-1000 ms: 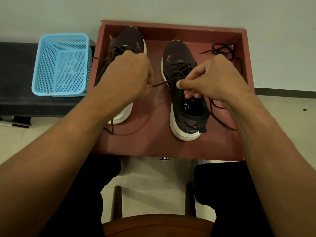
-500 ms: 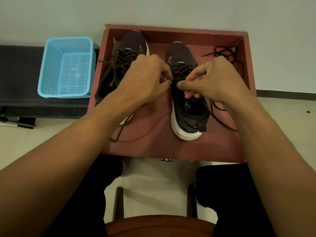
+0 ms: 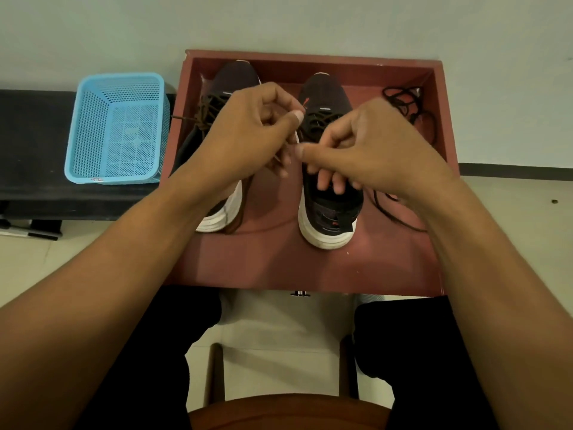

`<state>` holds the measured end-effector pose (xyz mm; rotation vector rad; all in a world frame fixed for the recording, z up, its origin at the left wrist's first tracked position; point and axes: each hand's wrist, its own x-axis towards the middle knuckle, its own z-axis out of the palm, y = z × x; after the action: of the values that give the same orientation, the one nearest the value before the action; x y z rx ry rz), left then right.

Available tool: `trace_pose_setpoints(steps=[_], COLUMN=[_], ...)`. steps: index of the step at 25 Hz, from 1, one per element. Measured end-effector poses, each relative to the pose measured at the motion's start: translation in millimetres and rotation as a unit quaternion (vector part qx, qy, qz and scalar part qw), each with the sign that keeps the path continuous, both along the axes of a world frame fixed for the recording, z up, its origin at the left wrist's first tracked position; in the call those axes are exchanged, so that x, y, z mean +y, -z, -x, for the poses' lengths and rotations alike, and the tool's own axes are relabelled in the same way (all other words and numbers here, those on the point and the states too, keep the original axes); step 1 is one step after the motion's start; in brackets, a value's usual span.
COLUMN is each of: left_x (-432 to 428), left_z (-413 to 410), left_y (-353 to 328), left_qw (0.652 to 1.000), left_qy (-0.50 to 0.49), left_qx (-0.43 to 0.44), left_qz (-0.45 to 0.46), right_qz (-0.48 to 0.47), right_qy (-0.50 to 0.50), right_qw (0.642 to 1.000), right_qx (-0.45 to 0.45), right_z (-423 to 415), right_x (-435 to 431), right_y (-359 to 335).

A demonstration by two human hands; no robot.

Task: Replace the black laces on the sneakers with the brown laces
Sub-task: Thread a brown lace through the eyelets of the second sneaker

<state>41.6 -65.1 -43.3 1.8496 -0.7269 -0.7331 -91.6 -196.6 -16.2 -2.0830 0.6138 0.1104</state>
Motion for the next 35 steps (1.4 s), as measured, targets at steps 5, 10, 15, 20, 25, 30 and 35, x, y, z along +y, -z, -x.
trace_pose_setpoints(steps=[5, 10, 15, 20, 25, 30, 35], left_x=[-3.1, -8.0, -4.5, 3.0, 2.9, -8.9, -10.9], left_z=[2.9, 6.5, -5.3, -18.5, -23.3, -0.4, 2.1], left_y=[0.9, -1.4, 5.7, 10.3, 23.8, 5.4, 6.2], left_qw=[0.980, 0.938, 0.982, 0.974, 0.889, 0.932, 0.945], left_qy=[-0.071, -0.131, -0.111, -0.049, 0.047, 0.096, 0.074], left_qx=[0.157, 0.291, 0.134, -0.206, -0.430, -0.350, -0.317], left_qz=[0.098, 0.134, 0.067, -0.085, -0.154, -0.002, 0.008], right_qz=[0.002, -0.062, -0.110, -0.115, -0.125, -0.072, -0.074], right_qy=[-0.134, -0.076, -0.025, -0.002, 0.065, 0.076, 0.072], right_qw=[0.988, 0.995, 0.993, 0.992, 0.988, 0.990, 0.991], right_qx=[0.076, 0.033, -0.042, -0.061, -0.065, -0.090, -0.089], right_z=[-8.5, -11.0, -8.2, 11.9, 21.1, 5.7, -1.8], right_x=[43.2, 40.6, 27.9, -26.5, -58.9, -47.5, -44.0], right_y=[2.1, 5.6, -3.3, -2.0, 16.9, 22.0, 29.4])
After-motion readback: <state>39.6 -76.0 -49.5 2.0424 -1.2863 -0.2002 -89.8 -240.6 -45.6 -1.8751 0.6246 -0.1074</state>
